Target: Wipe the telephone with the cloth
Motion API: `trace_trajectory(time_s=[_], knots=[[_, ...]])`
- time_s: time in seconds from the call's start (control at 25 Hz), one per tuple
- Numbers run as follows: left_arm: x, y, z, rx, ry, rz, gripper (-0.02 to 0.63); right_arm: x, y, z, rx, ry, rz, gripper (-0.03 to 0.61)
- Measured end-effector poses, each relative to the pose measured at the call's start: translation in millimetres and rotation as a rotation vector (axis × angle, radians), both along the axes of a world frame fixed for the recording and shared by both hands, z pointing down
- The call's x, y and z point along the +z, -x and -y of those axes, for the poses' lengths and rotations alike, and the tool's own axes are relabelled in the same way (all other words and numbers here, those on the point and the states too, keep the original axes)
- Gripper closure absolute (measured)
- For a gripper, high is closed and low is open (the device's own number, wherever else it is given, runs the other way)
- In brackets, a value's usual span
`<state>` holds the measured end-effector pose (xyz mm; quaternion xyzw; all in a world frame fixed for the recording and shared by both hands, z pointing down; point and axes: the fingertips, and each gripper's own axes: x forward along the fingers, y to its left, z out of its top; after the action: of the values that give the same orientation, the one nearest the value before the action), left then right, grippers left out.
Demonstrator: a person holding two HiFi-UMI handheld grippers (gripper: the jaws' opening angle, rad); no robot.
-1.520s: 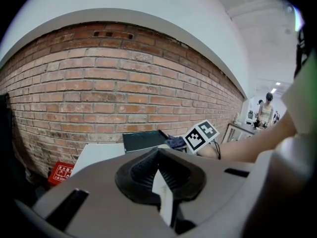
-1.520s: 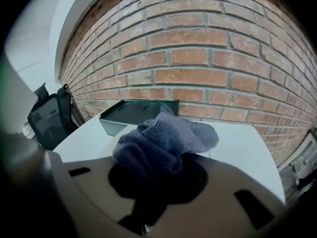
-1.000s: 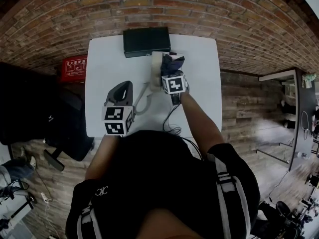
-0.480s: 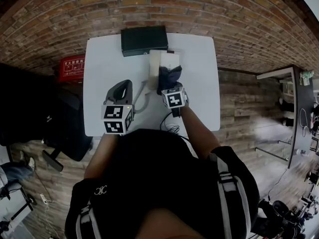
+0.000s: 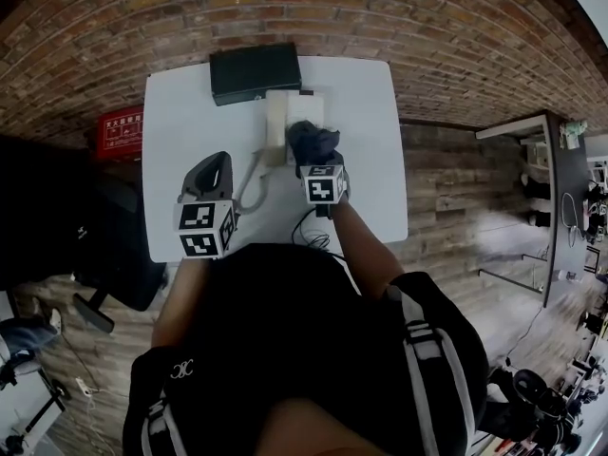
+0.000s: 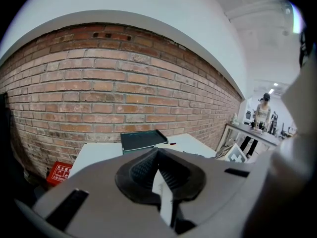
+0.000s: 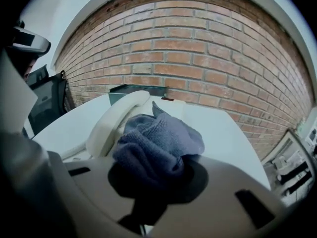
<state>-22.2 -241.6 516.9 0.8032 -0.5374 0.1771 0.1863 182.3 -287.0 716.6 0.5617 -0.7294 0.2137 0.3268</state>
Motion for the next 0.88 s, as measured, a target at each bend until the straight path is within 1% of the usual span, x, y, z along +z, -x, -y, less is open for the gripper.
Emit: trace_trajectory(time_s=[0.08, 0.24, 0.36, 0.4, 0.52, 0.72, 0.88], knots=[[0.4, -0.3, -0.1, 0.003, -0.001, 0.004, 0.621, 0.0, -7.7, 5.4, 0.036, -0.009, 0.017, 0.525], [3.1, 0.5, 0.3, -0.002, 0.009, 0.003, 0.621, -2.6, -12.3, 15.5, 0.029, -0.019, 0.009, 0.526], [3.9, -4.4, 0.6, 0.006, 0.011, 0.009, 0.621, -2.3, -27.1, 32.7, 0.081, -0.009, 0.037, 0.526], [4.1, -6.1, 0.4, 0.010, 0.012, 0.012, 0.621, -4.6, -29.4, 39.4, 0.085, -0.008, 0.042, 0.526], [4.4, -9.8, -0.4, 0.017, 0.014, 0.018, 0.621, -11.5, -27.3, 60.2, 0.062, -0.015, 0.042, 0.526], [4.4, -6.7, 0.3, 0.009, 0.015, 0.027, 0.621, -20.9, -25.8, 98.1, 0.064, -0.036, 0.033, 0.526], [4.9, -0.1, 1.0, -0.010, 0.015, 0.028, 0.621, -25.8, -19.1, 116.4, 0.034, -0.017, 0.010, 0.526]])
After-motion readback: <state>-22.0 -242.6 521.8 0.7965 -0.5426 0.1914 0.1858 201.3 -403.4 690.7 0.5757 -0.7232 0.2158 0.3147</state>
